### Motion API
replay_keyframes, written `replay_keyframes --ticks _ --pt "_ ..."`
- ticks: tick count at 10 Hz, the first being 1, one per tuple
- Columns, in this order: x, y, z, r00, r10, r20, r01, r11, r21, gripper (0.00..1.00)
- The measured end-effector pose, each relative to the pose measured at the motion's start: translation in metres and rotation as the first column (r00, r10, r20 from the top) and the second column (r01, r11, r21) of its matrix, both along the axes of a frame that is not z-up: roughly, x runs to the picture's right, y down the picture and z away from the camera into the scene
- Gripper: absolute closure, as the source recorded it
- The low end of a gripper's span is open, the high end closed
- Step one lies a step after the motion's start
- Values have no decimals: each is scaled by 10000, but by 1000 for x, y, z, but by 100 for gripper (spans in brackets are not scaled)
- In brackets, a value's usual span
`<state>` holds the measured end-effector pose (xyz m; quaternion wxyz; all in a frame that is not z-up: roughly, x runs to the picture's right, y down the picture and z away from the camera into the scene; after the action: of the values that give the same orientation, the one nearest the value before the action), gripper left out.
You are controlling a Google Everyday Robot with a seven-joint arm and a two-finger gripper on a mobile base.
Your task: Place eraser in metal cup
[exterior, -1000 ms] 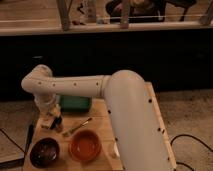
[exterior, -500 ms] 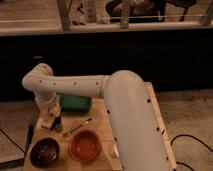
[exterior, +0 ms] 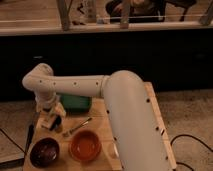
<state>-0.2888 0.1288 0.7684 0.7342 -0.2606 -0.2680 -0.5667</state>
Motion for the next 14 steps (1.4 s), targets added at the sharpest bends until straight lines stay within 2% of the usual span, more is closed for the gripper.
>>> replay_keyframes --ticks 14 --pt "4 -2 -1 9999 81 -93 -82 9999 -72 20"
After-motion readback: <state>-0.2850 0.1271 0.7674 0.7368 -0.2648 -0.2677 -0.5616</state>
